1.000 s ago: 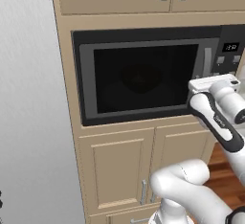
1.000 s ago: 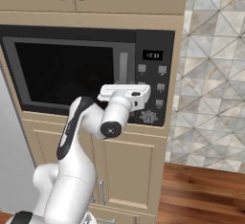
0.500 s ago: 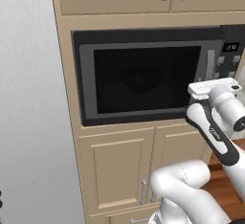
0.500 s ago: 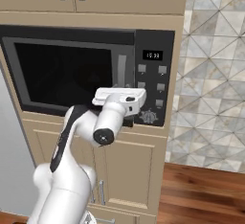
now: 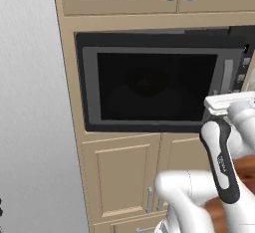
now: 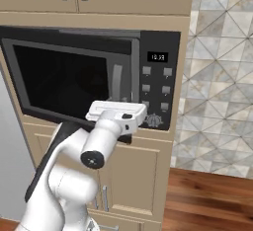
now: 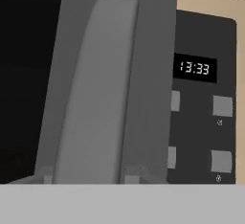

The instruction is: The microwave is finished heating the shrimp and garlic. Take the bowl containing the food and place it on the dining counter.

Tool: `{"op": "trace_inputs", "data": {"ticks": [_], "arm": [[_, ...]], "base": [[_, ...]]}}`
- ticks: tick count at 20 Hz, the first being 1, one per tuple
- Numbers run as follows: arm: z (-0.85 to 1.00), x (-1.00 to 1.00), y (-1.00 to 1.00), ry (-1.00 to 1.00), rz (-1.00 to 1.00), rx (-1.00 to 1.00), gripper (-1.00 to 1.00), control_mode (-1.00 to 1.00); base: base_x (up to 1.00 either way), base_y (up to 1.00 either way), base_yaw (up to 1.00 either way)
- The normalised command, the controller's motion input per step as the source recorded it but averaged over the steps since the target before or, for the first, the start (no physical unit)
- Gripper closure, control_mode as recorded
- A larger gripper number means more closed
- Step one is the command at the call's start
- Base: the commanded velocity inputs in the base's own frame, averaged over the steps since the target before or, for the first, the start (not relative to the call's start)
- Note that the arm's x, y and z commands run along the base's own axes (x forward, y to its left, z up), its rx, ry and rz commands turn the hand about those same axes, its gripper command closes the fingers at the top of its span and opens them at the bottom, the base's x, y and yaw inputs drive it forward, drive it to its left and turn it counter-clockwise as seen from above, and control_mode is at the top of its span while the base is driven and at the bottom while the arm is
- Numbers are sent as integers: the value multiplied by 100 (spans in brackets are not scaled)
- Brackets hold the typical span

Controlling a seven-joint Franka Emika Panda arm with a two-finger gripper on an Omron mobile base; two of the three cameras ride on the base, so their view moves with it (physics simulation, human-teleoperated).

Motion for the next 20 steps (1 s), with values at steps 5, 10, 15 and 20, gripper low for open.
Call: {"op": "trace_inputs", "data": {"ticks": [5, 10, 15, 20], "arm": [[0, -100, 0, 0, 4, 0, 100, -100], [0, -100, 4, 0, 5, 0, 100, -100], [0, -100, 29, -1, 12, -1, -100, -100], [-1, -100, 63, -5, 28, -4, -100, -100]], "base": [[0, 0, 0], [0, 0, 0], [0, 0, 0], [0, 0, 0]]}}
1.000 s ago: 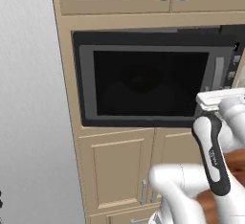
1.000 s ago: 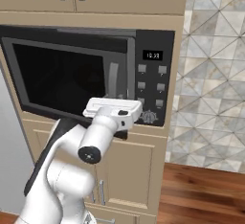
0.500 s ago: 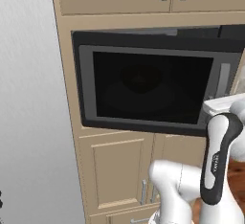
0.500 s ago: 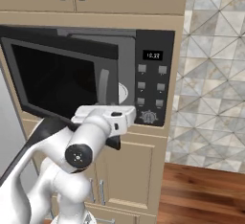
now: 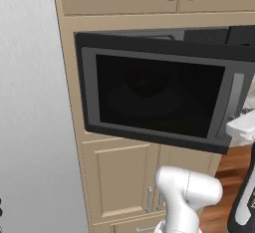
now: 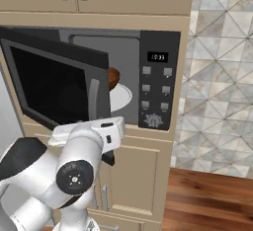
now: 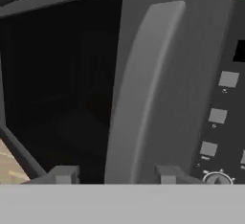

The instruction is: The microwave is finished heating the shrimp and garlic. Take the bowl containing the food and place it on the dining counter.

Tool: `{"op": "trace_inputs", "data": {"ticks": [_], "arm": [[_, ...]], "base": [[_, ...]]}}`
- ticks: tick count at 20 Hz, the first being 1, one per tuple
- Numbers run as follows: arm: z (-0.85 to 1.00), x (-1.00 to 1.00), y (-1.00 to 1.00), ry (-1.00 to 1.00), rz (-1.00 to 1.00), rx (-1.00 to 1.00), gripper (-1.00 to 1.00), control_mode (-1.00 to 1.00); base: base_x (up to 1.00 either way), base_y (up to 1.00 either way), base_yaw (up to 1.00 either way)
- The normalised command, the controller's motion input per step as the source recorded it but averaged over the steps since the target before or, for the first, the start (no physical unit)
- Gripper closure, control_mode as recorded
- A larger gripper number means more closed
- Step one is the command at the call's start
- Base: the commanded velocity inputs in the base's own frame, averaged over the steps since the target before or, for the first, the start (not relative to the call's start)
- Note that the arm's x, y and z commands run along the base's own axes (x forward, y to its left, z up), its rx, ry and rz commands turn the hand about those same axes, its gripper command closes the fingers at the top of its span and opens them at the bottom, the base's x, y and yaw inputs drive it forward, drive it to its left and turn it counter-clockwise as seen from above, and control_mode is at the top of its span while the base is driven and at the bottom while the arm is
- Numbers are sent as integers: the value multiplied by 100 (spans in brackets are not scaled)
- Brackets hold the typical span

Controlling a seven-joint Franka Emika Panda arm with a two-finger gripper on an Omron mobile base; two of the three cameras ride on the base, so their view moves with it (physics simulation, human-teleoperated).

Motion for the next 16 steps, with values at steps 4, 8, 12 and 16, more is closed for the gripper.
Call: {"op": "trace_inputs", "data": {"ticks": [4, 8, 12, 16], "arm": [[0, -100, 46, -6, 27, 0, -100, -100], [0, -64, -42, 8, 15, 17, -100, -100], [-2, 13, -100, 20, 1, 53, -100, -100], [-17, 42, -78, 38, 0, 77, -100, -100]], "base": [[0, 0, 0], [0, 0, 0], [0, 0, 0], [0, 0, 0]]}}
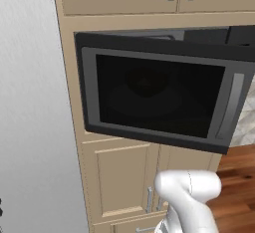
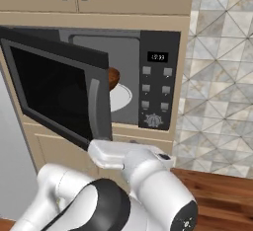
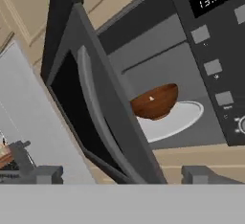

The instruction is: The microwave is finished heating the shrimp and garlic. Take the bowl containing the food and place it on the dining counter.

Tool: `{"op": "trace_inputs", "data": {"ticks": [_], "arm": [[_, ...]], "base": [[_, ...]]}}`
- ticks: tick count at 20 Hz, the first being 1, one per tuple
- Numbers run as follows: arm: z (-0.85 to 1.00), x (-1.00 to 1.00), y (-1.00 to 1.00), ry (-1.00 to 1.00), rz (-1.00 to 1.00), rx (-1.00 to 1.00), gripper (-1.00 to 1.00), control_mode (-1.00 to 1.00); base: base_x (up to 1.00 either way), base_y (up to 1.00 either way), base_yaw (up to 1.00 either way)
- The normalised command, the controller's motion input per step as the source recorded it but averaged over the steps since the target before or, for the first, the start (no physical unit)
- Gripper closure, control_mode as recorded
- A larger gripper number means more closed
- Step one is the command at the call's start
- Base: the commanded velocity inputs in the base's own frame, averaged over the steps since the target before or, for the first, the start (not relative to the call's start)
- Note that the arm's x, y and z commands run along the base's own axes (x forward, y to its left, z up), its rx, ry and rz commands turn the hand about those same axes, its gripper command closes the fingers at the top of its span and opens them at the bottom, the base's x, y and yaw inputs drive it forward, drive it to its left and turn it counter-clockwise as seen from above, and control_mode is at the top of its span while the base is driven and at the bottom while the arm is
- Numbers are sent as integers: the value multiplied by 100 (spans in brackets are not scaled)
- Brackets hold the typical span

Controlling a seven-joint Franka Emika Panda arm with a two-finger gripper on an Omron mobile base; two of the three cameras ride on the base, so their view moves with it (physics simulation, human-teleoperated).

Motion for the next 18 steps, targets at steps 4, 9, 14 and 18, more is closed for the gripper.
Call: {"op": "trace_inputs", "data": {"ticks": [4, 9, 14, 18], "arm": [[-5, 17, 1, 18, 1, 40, -100, -100], [-33, 36, 2, 10, 0, 31, -100, -100], [-34, 76, 0, 13, 0, 25, -100, -100], [-6, 87, 0, 12, 0, 14, -100, -100]], "base": [[0, 0, 0], [0, 0, 0], [0, 0, 0], [0, 0, 0]]}}
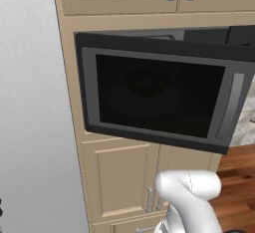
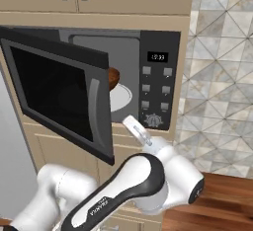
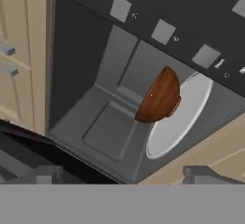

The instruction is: The microwave is finished heating the shrimp and garlic. Take the bowl containing the food and place it on the dining counter.

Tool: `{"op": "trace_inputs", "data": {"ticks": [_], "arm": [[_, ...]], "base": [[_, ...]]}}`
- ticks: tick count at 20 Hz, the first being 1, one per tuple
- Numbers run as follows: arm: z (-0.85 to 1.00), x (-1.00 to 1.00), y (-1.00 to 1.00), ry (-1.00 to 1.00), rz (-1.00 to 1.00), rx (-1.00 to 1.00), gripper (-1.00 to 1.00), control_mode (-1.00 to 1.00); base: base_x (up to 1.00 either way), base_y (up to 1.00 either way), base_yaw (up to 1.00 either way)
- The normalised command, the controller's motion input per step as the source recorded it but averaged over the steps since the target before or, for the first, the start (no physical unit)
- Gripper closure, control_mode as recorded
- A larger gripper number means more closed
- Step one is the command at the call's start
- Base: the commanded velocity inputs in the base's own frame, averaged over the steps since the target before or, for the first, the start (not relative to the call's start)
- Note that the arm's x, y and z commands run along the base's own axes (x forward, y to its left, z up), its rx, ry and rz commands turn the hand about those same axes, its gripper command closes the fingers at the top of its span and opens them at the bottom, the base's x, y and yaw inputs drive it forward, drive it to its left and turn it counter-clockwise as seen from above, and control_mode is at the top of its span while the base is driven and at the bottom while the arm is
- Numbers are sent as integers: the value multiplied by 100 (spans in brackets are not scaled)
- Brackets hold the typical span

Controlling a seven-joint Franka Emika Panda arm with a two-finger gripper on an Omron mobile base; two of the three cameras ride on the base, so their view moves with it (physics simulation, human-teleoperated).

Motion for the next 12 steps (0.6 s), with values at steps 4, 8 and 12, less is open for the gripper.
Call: {"op": "trace_inputs", "data": {"ticks": [4, 8, 12], "arm": [[0, 80, 0, 11, 0, 9, -100, -100], [-2, 64, -19, 10, 0, 9, -100, -100], [-3, 57, -36, 8, 0, 8, -100, -100]], "base": [[0, 0, 0], [0, 0, 0], [0, 0, 0]]}}
